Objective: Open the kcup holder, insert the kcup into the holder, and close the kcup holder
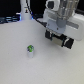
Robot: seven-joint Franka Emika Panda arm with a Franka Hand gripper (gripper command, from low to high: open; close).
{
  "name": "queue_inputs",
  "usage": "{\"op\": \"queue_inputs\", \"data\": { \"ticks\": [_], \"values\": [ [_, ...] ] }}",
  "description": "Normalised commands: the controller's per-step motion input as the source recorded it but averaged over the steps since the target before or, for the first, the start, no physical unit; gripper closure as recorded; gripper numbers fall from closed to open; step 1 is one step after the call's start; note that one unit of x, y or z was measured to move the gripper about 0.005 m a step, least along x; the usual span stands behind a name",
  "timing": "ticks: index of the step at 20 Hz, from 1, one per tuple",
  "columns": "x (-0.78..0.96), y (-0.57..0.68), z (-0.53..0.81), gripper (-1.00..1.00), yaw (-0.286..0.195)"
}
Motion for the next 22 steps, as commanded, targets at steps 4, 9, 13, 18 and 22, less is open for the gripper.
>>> {"op": "queue_inputs", "data": {
  "ticks": [4, 9, 13, 18, 22],
  "values": [
    [0.15, -0.12, 0.28, -1.00, -0.082],
    [0.09, -0.33, 0.45, -1.00, -0.190],
    [0.00, -0.45, 0.40, -1.00, -0.242],
    [-0.04, -0.39, 0.31, -1.00, -0.279],
    [-0.08, -0.44, 0.13, -1.00, -0.283]
  ]
}}
